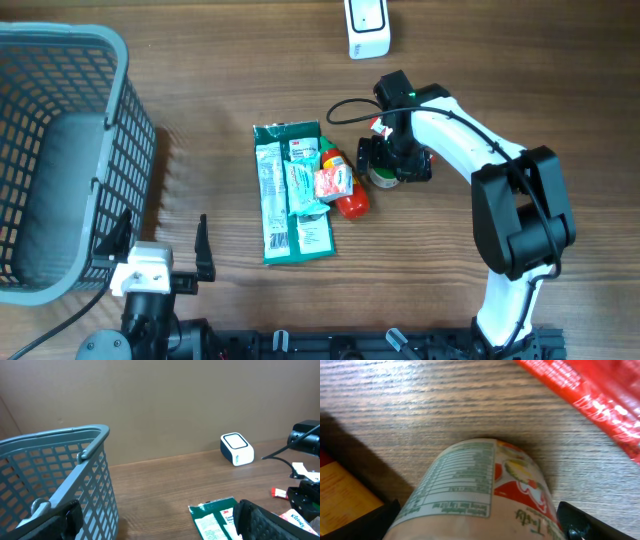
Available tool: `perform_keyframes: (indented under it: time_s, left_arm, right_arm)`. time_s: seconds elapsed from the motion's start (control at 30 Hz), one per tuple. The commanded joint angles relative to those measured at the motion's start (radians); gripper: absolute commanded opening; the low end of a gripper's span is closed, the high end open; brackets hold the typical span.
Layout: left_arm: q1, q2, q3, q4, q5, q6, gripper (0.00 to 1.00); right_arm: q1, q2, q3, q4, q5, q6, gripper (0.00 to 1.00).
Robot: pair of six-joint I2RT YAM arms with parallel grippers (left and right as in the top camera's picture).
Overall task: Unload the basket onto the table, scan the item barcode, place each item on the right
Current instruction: 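Lower the right gripper and grasp the green-lidded jar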
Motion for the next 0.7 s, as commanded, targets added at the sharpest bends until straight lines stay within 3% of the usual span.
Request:
perform_keyframes:
  time_s: [0.0,0.03,0.13,0.23,0.33,0.37,0.43,0.67]
  left_arm:
    - [-0.005,-0.006,0.001,0.001,0.016,0.019,1.0]
    - [-0.005,-0.006,0.001,0.001,0.016,0.019,1.0]
    - [-0.005,-0.006,0.001,0.001,0.016,0.019,1.0]
    - [-0.005,-0.006,0.001,0.0,0.016,0.019,1.0]
    - [-0.005,-0.006,0.001,0.0,0.016,0.019,1.0]
    - [-0.005,-0.006,0.001,0.0,0.016,0.019,1.0]
    - [-0.005,-0.006,0.001,0.001,0.016,0.019,1.0]
    - [-0.005,-0.006,0.001,0.0,0.015,0.019,1.0]
  right_arm:
    - [0.002,0.045,-0.014,0.012,0.103,0.013,1.0]
    - [0.002,0.045,-0.014,0.017,0.119,0.005,0.99]
    - [0.002,0.045,-0.014,0.021,0.141,-0.02,0.71]
    - [0.002,0.045,-0.014,-0.013,0.122,0.03,0.57]
    - [0.0,0.045,0.004,-0.056,0.05,0.047,0.54]
    - [0.0,0.045,0.025,-0.089,0.017,0.05,0.61]
    - [0.0,0.045,0.058,-0.142,-0.029,0.08,0.61]
    - [0.0,0.011,0.116,-0.33,-0.349,0.148,0.55]
